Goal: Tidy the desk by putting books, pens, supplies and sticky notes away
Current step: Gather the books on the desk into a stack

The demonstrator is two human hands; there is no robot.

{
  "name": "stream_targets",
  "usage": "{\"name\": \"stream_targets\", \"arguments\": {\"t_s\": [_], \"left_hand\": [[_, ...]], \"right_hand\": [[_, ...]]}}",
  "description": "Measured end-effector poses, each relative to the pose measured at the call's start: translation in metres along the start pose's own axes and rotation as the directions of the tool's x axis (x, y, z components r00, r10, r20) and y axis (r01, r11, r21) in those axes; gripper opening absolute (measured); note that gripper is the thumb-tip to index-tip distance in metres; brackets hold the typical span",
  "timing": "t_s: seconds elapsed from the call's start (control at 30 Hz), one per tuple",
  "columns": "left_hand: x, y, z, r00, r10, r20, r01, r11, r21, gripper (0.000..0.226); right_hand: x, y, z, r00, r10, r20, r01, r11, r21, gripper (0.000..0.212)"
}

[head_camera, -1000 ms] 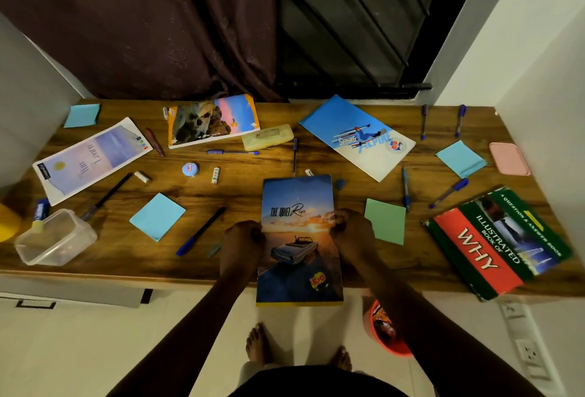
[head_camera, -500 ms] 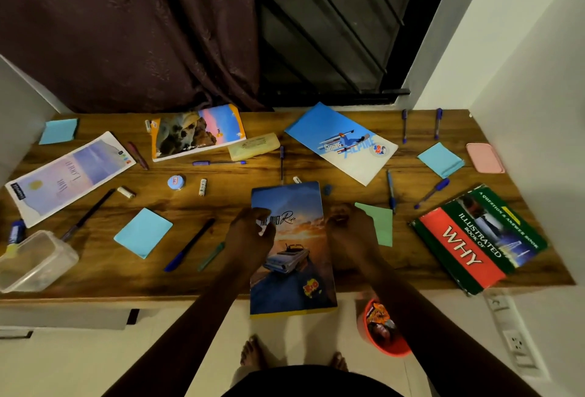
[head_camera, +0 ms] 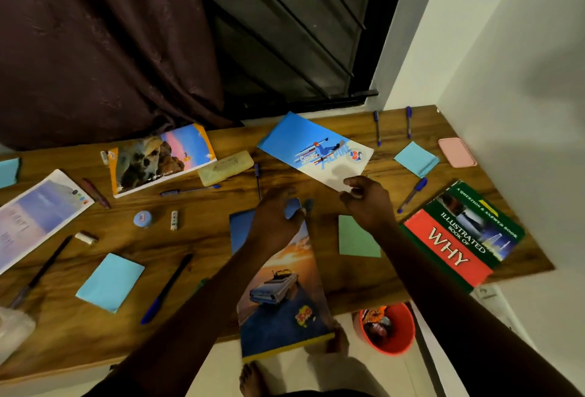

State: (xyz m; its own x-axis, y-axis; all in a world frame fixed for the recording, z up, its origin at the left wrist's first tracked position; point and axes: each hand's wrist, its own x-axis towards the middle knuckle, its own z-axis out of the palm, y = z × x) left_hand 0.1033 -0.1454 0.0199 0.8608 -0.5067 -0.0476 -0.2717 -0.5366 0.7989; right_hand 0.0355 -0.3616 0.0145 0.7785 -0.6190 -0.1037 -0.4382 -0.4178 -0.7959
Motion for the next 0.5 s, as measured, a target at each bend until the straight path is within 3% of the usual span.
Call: {"name": "stream_targets", "arguments": {"t_s": [0.1, 0.17, 0.27, 0.33, 0.4, 0.5], "left_hand": [[0.026, 0.016, 0.016, 0.997, -0.078, -0.023, 0.076, 0.995, -0.061, 0.061], [0.047, 0.025, 0.030, 0.977, -0.215, -0.006, 0.209, 0.956, -0.208, 0.070], [0.076, 0.035, 0.052, 0.903, -0.431, 0.006, 0.375, 0.778, -0.504, 0.076], [0.092, 0.041, 0.066, 0.850, -0.526, 0.027, 0.439, 0.679, -0.588, 0.077], [0.105, 0.050, 0.073, 0.788, -0.607, 0.104, 0.504, 0.540, -0.674, 0.063], [0.122, 0.061, 0.081, 0.705, -0.697, 0.134, 0.515, 0.373, -0.772, 0.011]], "right_hand": [[0.038, 0.006, -0.017, 1.000, 0.005, 0.013, -0.004, 0.998, -0.065, 0.040], [0.064, 0.008, -0.029, 0.999, -0.018, 0.037, 0.020, 0.997, -0.076, 0.045], [0.105, 0.011, -0.043, 0.994, -0.049, 0.101, 0.061, 0.991, -0.120, 0.045], [0.135, 0.012, -0.047, 0.984, -0.084, 0.158, 0.117, 0.970, -0.213, 0.044], [0.159, 0.010, -0.047, 0.973, -0.108, 0.205, 0.160, 0.953, -0.256, 0.051], [0.184, 0.009, -0.040, 0.935, -0.141, 0.326, 0.240, 0.928, -0.284, 0.063]]}}
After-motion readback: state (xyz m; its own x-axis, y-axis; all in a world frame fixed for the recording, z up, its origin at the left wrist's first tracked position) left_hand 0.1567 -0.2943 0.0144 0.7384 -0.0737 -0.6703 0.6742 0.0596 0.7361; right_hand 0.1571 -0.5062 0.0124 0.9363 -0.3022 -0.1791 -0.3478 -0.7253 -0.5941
